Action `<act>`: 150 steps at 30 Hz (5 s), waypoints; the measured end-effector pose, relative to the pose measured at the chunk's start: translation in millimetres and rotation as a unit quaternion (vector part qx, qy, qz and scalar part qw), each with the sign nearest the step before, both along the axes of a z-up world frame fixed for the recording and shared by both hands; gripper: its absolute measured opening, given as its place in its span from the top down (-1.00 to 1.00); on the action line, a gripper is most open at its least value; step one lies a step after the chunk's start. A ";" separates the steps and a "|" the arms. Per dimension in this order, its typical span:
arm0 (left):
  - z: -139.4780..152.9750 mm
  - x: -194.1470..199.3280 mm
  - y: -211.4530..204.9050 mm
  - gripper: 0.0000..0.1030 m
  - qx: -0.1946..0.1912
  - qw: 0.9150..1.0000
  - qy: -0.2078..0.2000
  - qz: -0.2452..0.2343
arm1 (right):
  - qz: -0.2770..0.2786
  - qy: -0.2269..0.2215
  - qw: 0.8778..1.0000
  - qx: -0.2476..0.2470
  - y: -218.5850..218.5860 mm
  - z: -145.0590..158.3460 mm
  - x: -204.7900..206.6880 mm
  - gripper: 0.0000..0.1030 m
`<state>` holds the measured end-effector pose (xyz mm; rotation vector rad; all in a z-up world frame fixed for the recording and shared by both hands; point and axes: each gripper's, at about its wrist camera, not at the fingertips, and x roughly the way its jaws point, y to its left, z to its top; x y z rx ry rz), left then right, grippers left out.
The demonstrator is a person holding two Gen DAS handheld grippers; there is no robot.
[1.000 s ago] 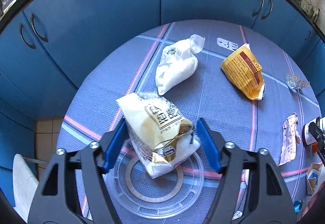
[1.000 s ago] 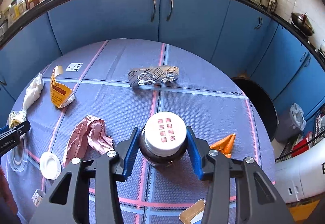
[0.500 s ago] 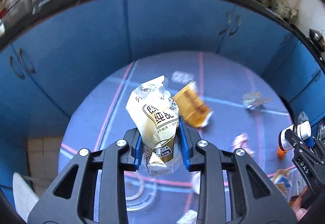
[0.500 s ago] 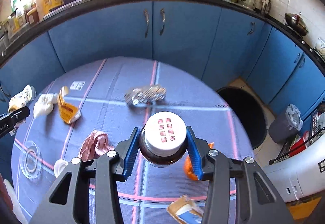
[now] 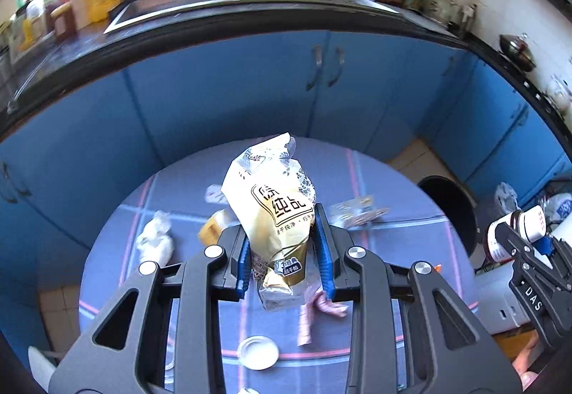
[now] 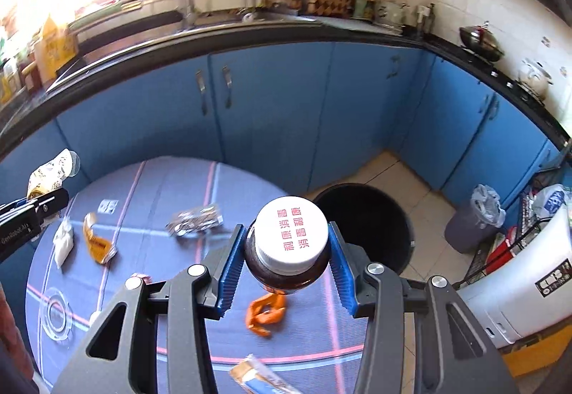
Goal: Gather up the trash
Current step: 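Carry the snack bag and brown jar with both tools over the black bin, then open the right tool to drop the jar while the left tool drops the snack bag into the bin, then move both open tools back over the table, then grasp the white tissue with the left tool while the right tool grasps the silver blister pack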
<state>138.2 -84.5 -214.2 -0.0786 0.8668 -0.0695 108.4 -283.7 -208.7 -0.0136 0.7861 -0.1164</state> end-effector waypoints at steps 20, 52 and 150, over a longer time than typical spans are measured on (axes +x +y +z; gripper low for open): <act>21.1 51.0 -128.7 0.39 -0.003 0.990 -0.015 -0.139 | -0.091 -0.025 0.995 -0.014 -77.2 26.2 18.2 0.15; 23.7 85.5 -208.4 0.40 -0.008 0.975 -0.022 -0.223 | -0.191 -0.060 0.978 -0.054 -132.9 36.7 42.1 -0.53; -138.2 28.6 140.9 -0.30 0.042 0.984 0.091 0.145 | 0.066 0.091 0.993 0.020 110.6 -126.4 117.8 -0.06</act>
